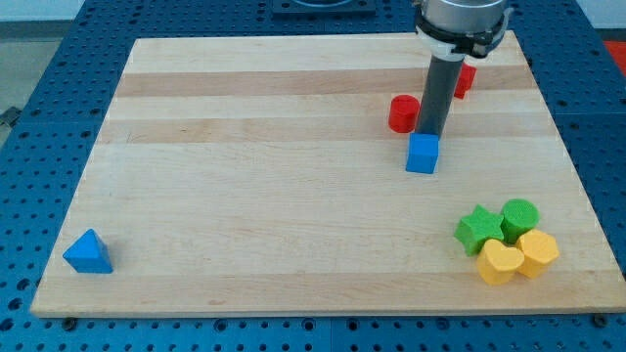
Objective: Place the blue cube towards right of blue triangle
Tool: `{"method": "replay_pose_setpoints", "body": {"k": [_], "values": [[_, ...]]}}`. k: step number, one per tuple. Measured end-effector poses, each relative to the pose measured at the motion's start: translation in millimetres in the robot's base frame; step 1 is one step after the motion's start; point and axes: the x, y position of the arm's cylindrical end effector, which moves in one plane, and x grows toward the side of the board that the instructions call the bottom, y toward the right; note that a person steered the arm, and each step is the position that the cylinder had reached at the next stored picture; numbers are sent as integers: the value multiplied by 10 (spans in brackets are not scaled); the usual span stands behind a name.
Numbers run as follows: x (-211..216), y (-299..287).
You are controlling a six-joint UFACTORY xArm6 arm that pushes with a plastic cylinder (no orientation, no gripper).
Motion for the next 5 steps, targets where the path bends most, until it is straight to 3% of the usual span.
{"method": "replay_pose_setpoints", "body": {"k": [1,2,5], "values": [[0,482],[142,586],[399,-1259]]}}
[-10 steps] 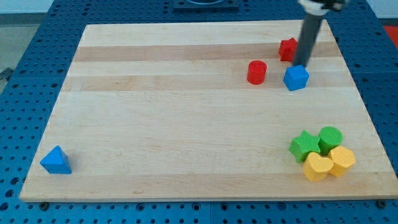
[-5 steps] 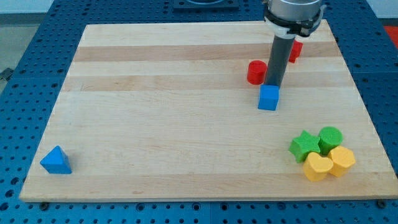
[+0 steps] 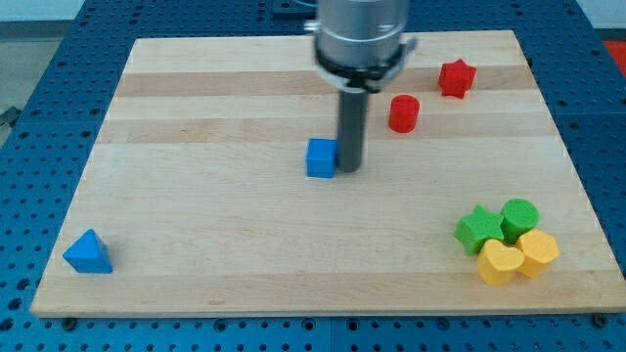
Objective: Place the blue cube towards right of blue triangle
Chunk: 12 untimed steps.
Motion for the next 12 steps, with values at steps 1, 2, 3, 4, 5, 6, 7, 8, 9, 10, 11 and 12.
{"method": "replay_pose_setpoints", "body": {"k": [1,2,3,4,5,6,7,8,9,10,11,12], "values": [[63,-583],[90,-1039],[90,-1029],[90,-994],[81,-986],[-45,-924],[-254,-922],[-350,-1067],[-199,-1409],[244,-1669],[399,-1717],[141,-1719]]}}
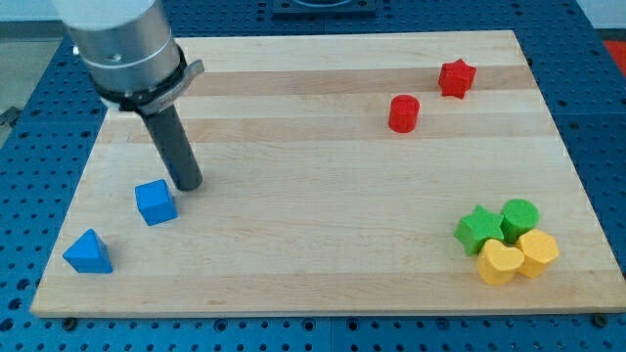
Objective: Place the blue cube towards right of blue triangle
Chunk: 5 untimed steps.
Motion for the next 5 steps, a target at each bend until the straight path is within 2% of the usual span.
{"method": "replay_pose_setpoints", "body": {"k": [1,2,4,5], "values": [[-116,-258],[81,-552],[535,-558],[485,-555]]}}
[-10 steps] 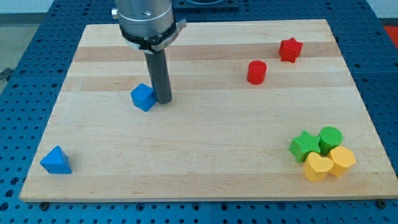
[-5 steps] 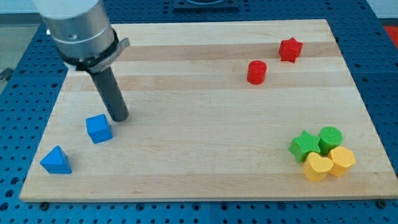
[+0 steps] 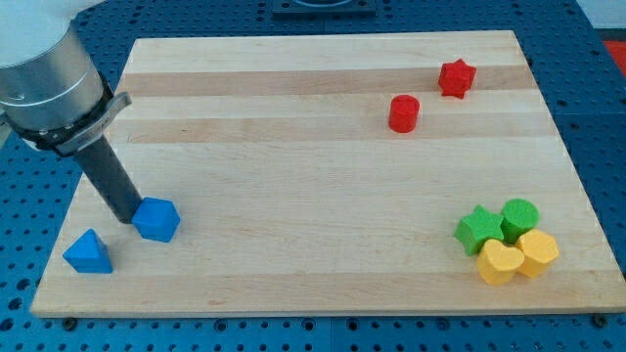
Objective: Place the blue cube towards right of blue triangle
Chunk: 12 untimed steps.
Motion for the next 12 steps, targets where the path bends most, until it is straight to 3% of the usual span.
{"method": "replay_pose_setpoints", "body": {"k": [1,2,7,10,12], "values": [[-343,35],[-419,216],[245,291],[364,1034],[393,689]]}}
